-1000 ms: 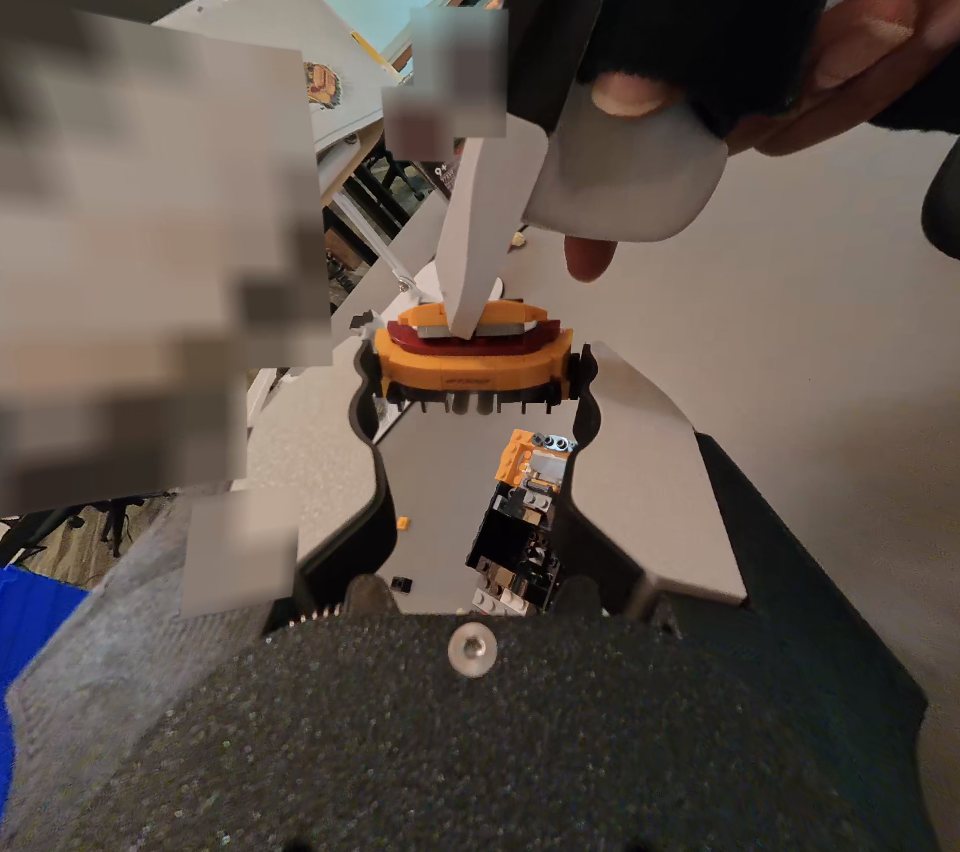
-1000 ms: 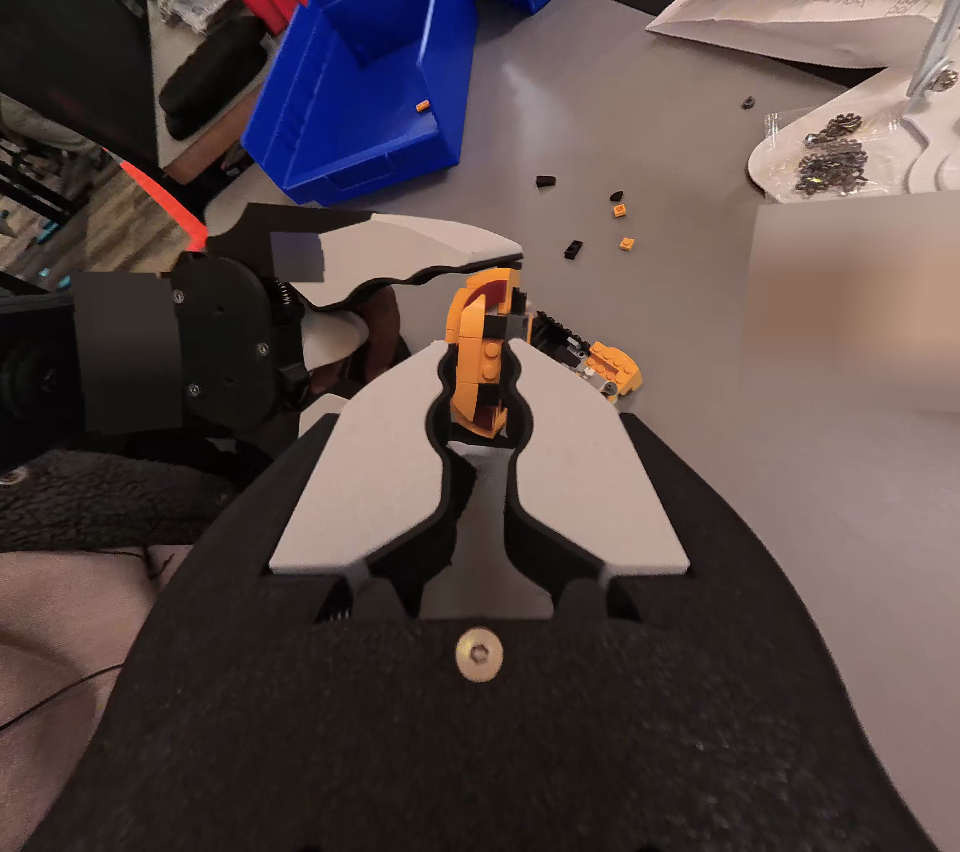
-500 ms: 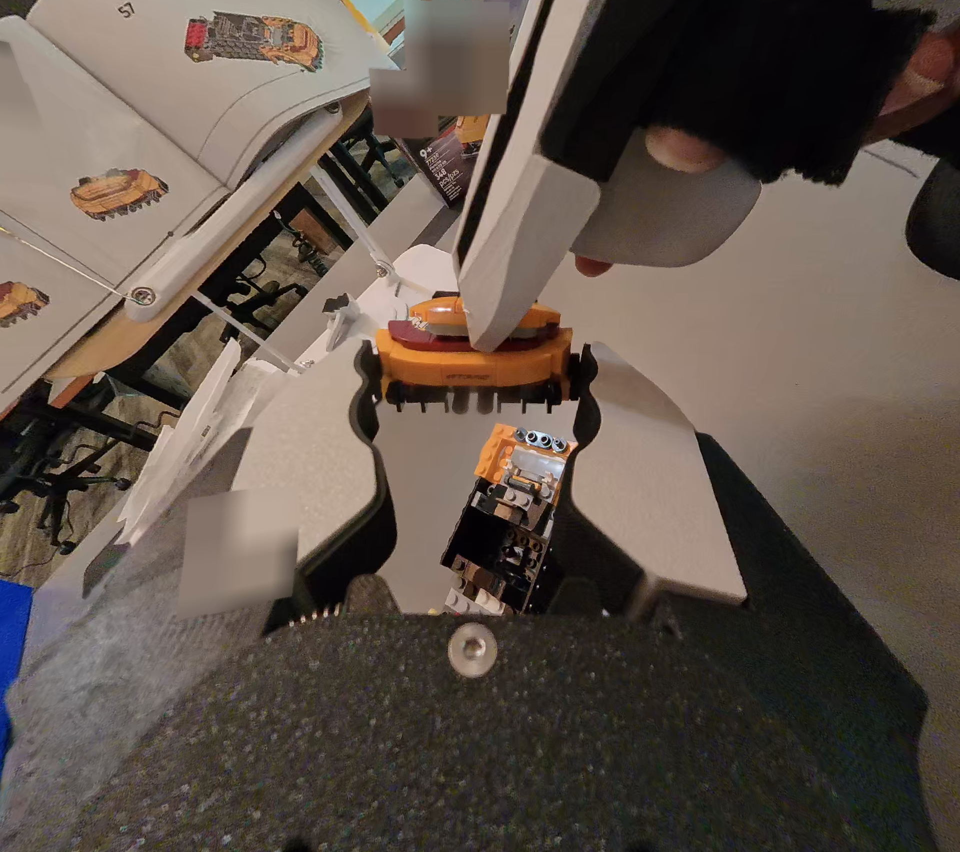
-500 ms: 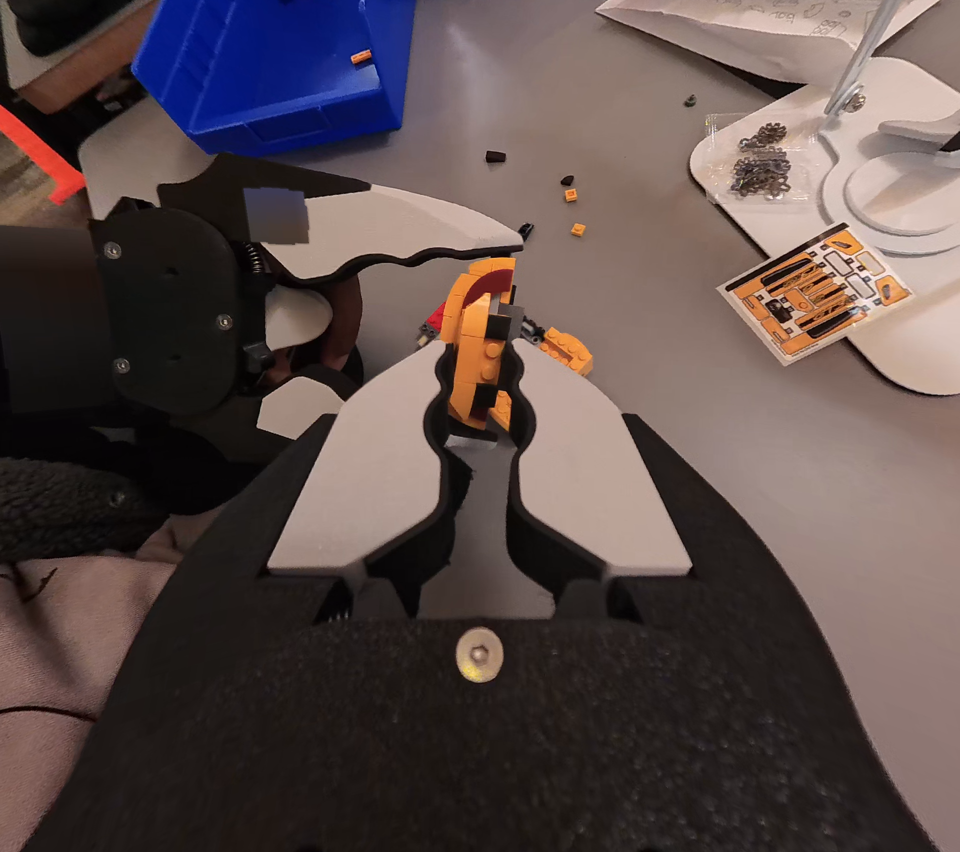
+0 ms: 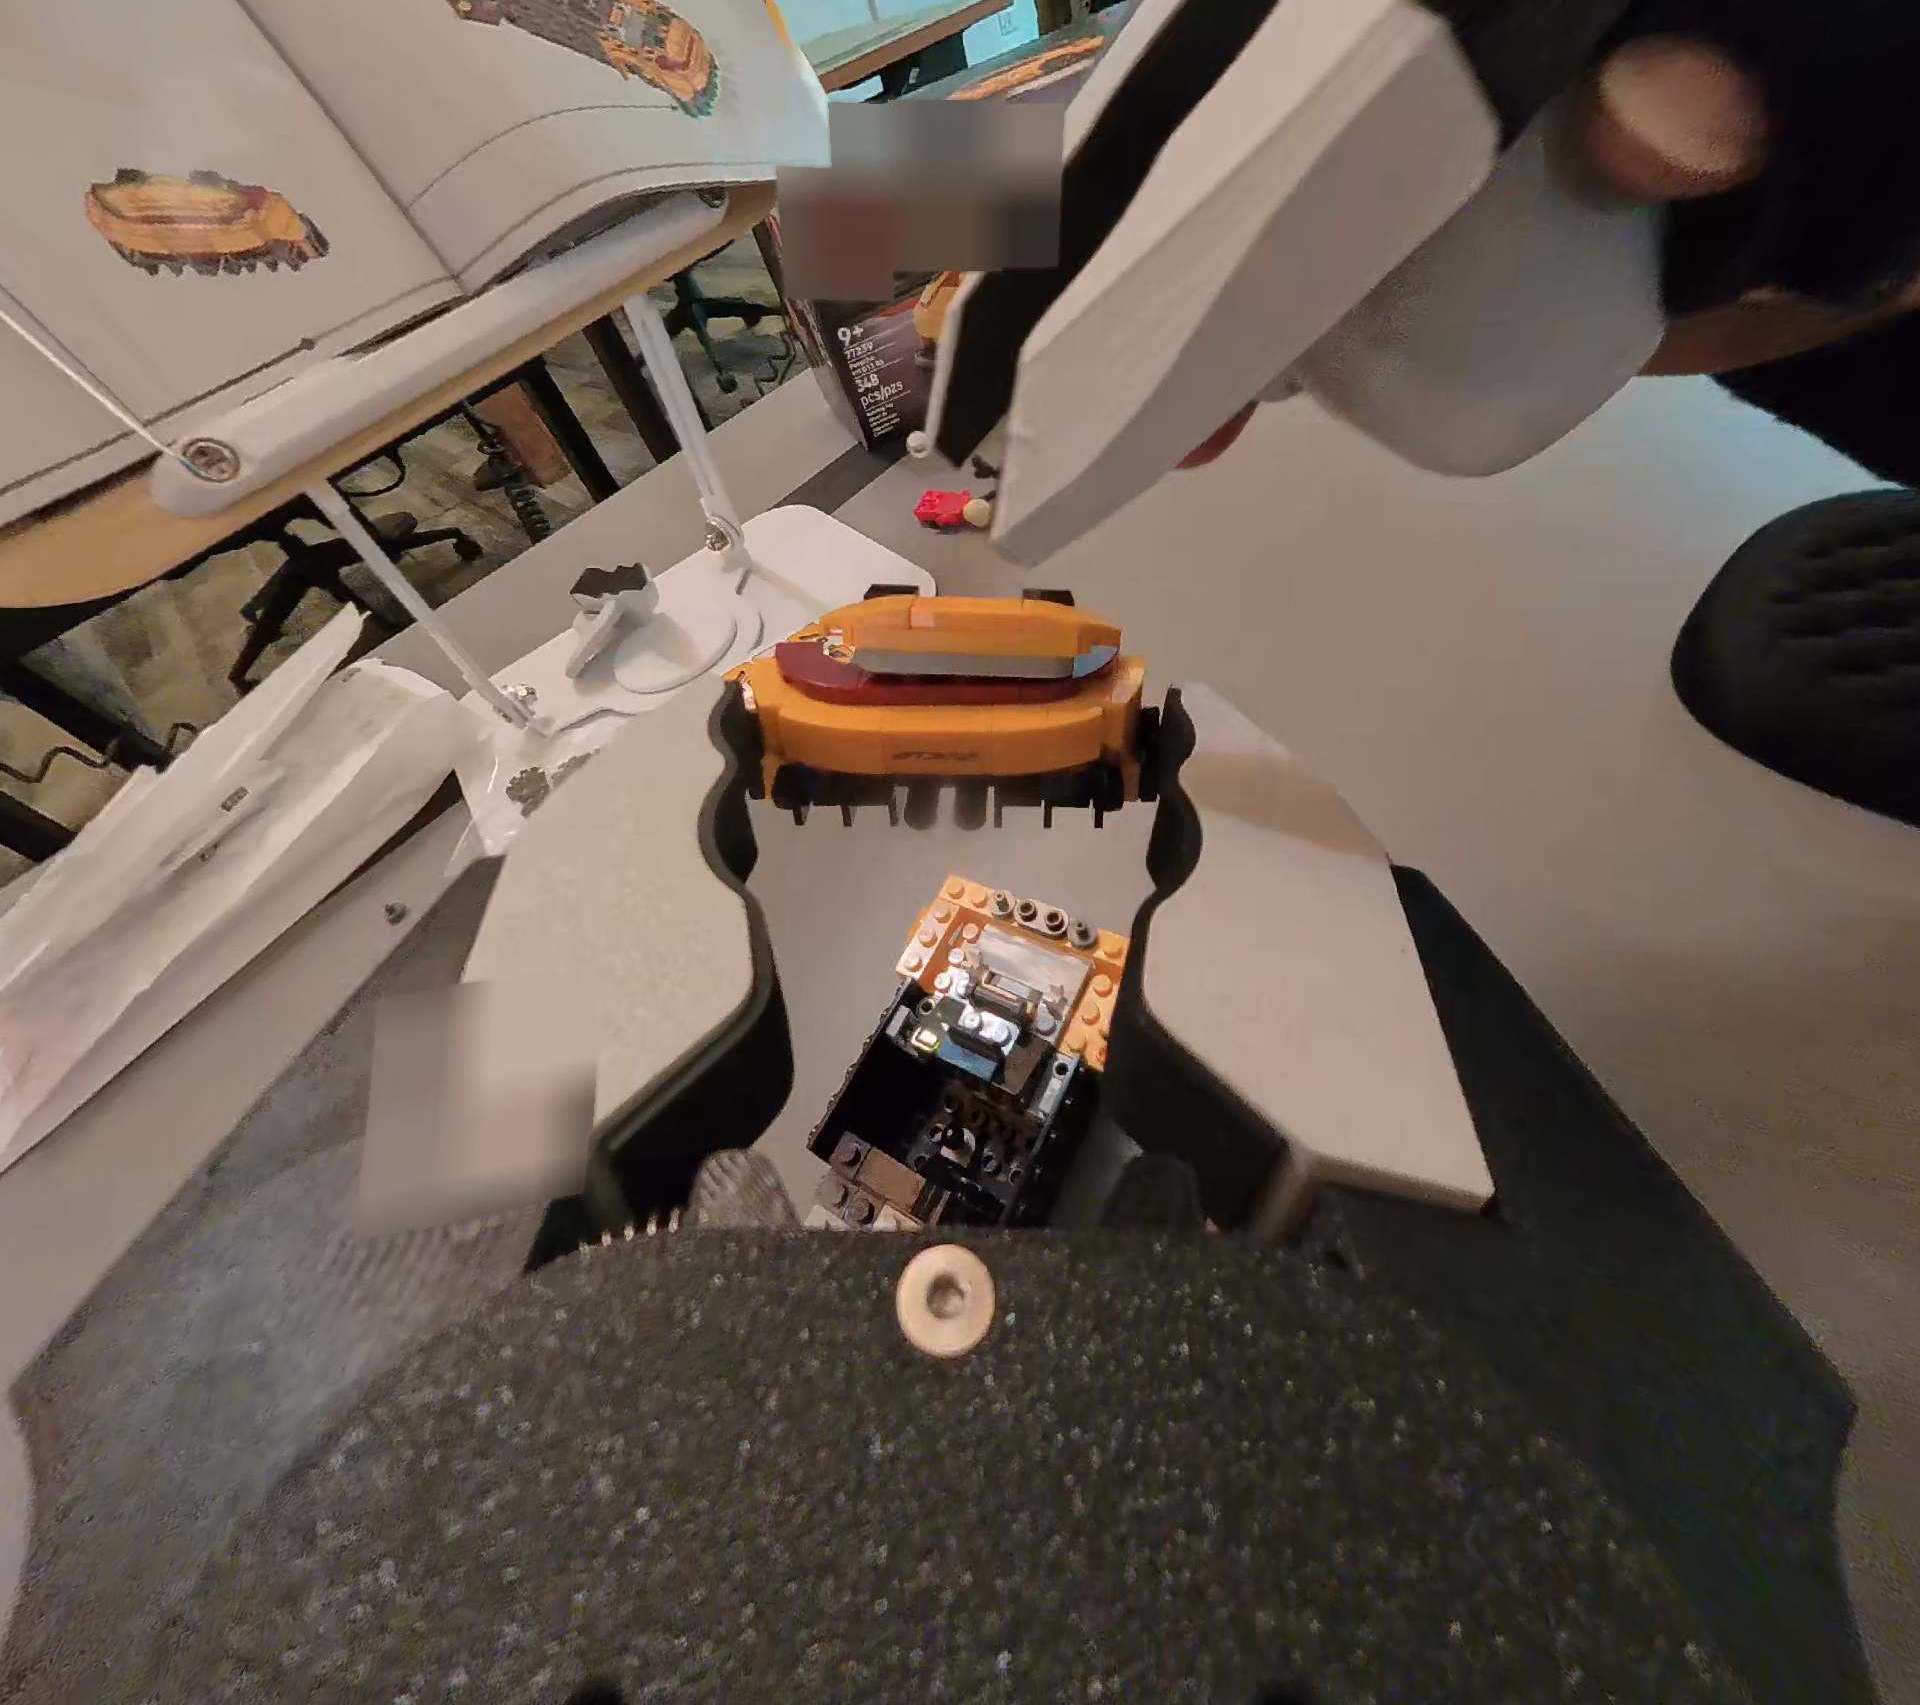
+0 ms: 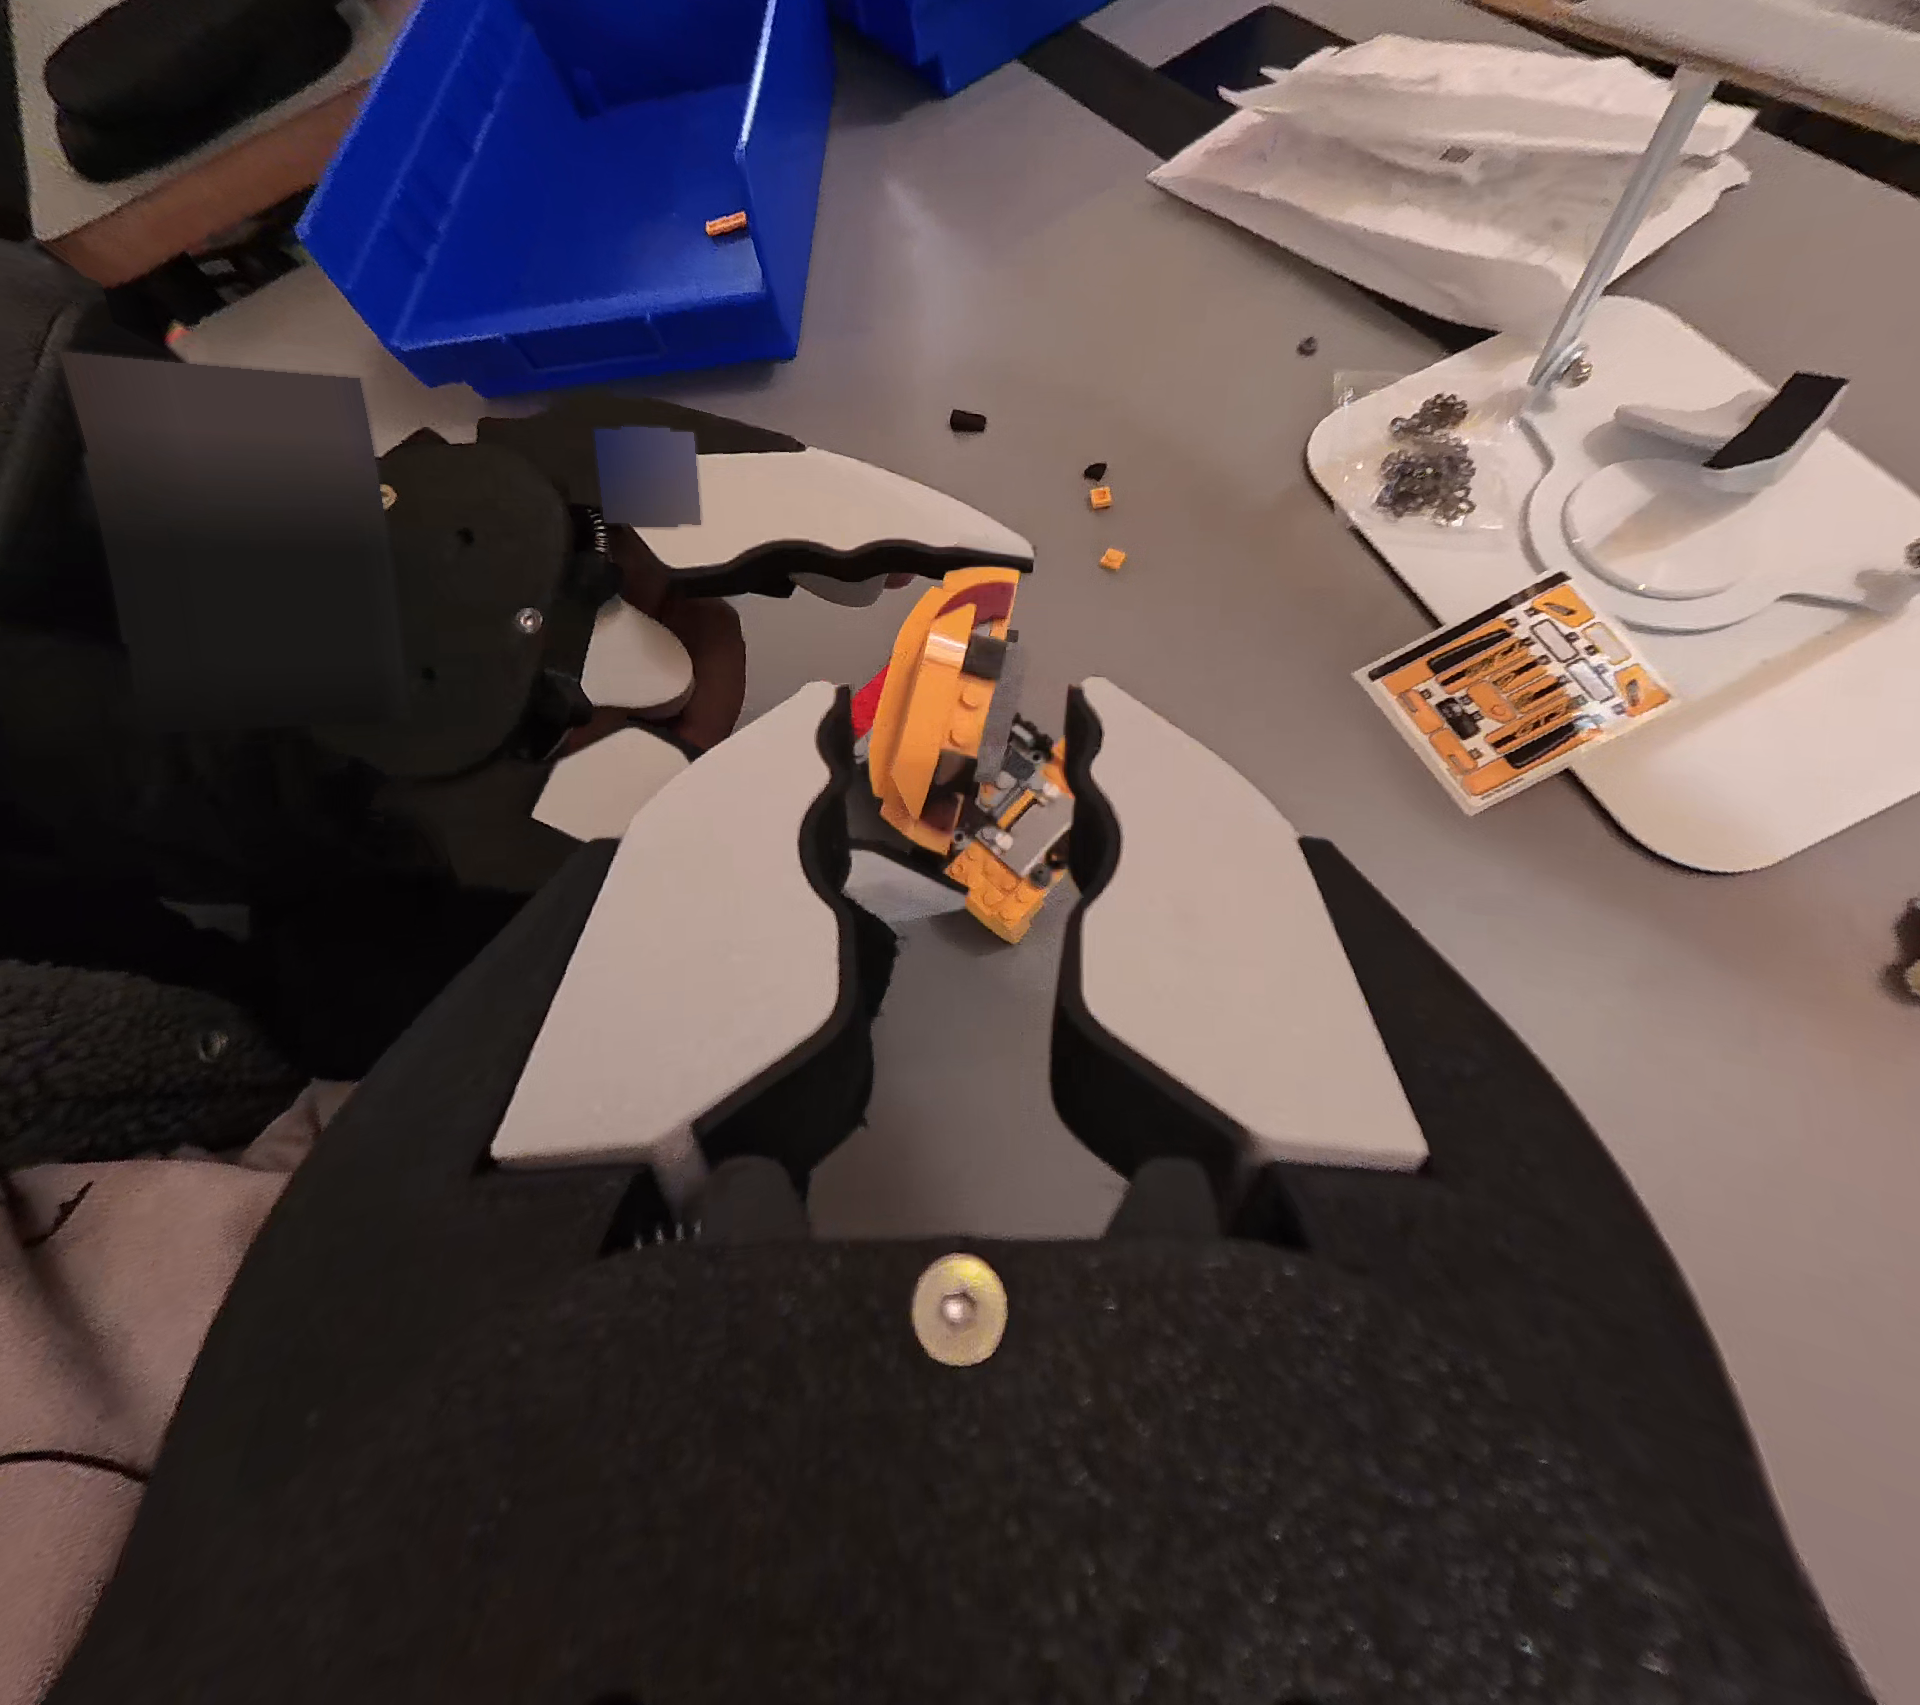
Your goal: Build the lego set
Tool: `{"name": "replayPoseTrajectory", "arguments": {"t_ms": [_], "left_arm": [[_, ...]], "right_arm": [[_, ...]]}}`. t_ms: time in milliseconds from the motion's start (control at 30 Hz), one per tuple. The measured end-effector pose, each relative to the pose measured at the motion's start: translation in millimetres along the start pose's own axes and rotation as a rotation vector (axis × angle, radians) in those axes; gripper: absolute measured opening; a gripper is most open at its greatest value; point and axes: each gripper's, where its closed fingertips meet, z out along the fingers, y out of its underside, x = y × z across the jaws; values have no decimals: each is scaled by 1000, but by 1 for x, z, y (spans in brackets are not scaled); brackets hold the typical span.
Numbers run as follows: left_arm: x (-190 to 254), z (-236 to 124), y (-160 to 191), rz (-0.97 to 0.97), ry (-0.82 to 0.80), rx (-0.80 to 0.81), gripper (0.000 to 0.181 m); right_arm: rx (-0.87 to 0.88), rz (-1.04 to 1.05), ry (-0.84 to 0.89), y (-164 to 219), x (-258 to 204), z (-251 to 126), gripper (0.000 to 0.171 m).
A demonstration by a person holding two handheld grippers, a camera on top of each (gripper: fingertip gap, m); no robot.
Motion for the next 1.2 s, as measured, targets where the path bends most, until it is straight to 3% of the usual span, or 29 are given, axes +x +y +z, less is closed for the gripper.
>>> {"name": "replayPoseTrajectory", "arguments": {"t_ms": [133, 267, 433, 633, 900, 1067, 1200], "left_arm": [[-2, 0, 0, 15, -18, 2, 74], [0, 0, -1, 49, -29, 1, 74], [-1, 0, -2, 56, -40, 3, 74], [-2, -1, -1, 63, -53, -2, 74], [-3, 1, 1, 87, -62, 4, 75], [2, 0, -6, 54, 39, 63, 80], [14, -4, -13, -113, 264, 125, 82]], "right_arm": [[-11, 30, 13, 14, 2, 3, 56], [3, 61, 3, 17, -4, 18, 60], [-47, 36, 21, 17, -8, 34, 55], [-74, 21, 45, 17, -3, 38, 32], [-118, 18, 17, 20, -1, 39, 32], [-186, -41, -43, 23, 4, 31, 31], [-268, -176, -240, 31, -6, 11, 31]]}}
